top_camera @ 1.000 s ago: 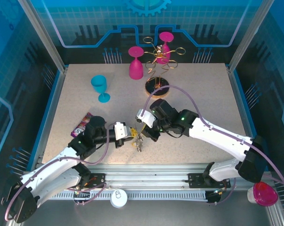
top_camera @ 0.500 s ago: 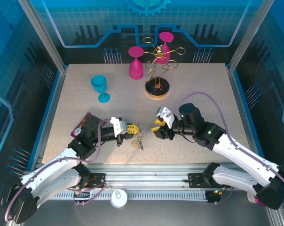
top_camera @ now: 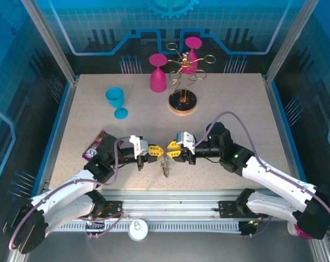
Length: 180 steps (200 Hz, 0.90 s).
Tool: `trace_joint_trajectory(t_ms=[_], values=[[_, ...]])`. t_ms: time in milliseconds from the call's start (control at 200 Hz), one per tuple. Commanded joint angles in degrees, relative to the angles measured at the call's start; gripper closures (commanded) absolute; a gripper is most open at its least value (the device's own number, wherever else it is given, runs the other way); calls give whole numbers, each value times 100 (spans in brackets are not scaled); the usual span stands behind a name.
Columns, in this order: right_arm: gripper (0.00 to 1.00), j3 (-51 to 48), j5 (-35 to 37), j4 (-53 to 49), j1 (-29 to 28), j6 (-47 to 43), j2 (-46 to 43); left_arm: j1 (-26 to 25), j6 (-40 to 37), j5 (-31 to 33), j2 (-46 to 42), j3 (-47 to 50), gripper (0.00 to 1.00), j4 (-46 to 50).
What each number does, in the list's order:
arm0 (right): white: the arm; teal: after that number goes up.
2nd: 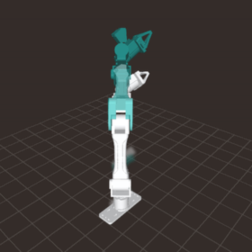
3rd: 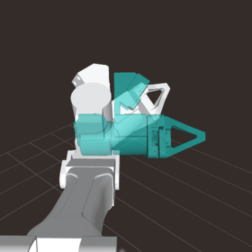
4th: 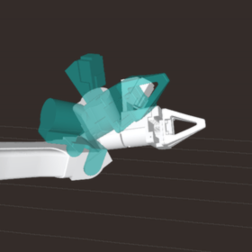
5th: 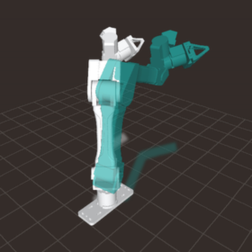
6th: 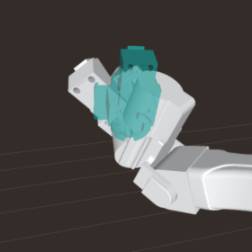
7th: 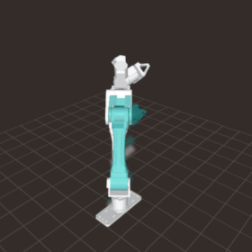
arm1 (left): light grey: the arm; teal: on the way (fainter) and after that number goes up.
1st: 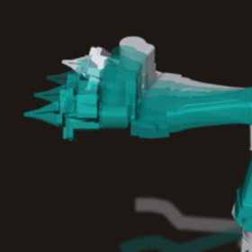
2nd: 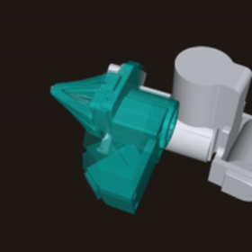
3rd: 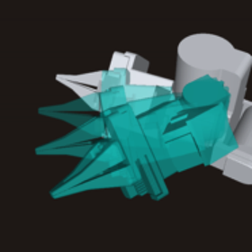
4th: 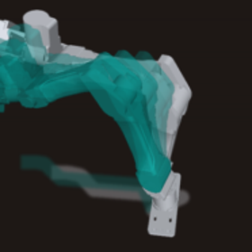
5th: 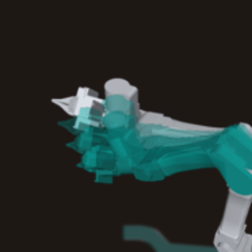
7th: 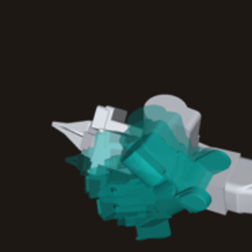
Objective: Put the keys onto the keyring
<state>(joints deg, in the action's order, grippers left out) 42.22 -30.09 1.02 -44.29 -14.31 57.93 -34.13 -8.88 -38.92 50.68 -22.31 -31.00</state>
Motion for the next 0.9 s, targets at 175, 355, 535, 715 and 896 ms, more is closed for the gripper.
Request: trace_joint_trajectory(t_ms=[175,355,535,715,896], values=[[76,164,185,-85,-193,-302,251,9,54,-300,-58,87,100,-438],[84,120,54,206,-229,-171,315,7,49,-314,-61,93,100,-427],[89,84,41,329,-234,-116,298,7,36,-326,-53,97,100,-415],[100,163,45,145,-230,-174,289,5,-33,-216,-41,56,100,-298],[100,653,385,-1114,-246,-616,286,11,-930,245,-275,-348,73,1307]])
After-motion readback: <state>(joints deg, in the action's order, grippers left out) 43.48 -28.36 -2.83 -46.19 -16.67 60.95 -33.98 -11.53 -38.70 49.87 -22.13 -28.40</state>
